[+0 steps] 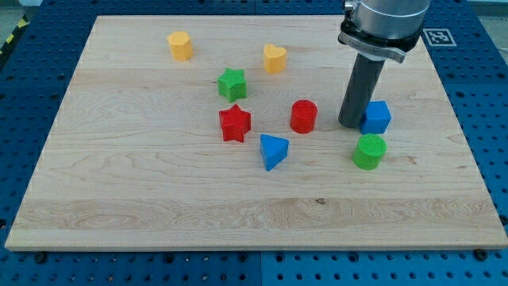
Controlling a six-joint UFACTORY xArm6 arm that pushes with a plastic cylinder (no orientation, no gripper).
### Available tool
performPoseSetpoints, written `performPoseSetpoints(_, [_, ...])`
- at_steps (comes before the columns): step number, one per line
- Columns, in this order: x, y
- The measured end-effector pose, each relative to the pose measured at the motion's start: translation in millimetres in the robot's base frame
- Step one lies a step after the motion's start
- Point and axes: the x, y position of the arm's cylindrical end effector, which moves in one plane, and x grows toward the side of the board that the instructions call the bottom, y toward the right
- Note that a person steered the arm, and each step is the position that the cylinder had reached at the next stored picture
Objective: Move the yellow heart down and right a bit
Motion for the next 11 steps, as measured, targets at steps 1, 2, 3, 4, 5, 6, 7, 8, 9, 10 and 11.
performPoseSetpoints(1, [-20.5, 0.0])
performPoseSetpoints(2, [-58.0, 0.0])
performPoseSetpoints(3, [-99.7, -0.1])
performPoseSetpoints(4, [-140.2, -18.3])
performPoseSetpoints(5, [-175.2, -61.6])
performPoseSetpoints(6, [-186.5, -123.3])
performPoseSetpoints(7, [-182.6, -176.2])
performPoseSetpoints(8, [-177.0, -177.2])
performPoseSetpoints(9, [-166.3, -154.5])
performPoseSetpoints(10, [-159.2, -129.9])
performPoseSetpoints(11, [-154.3, -119.1])
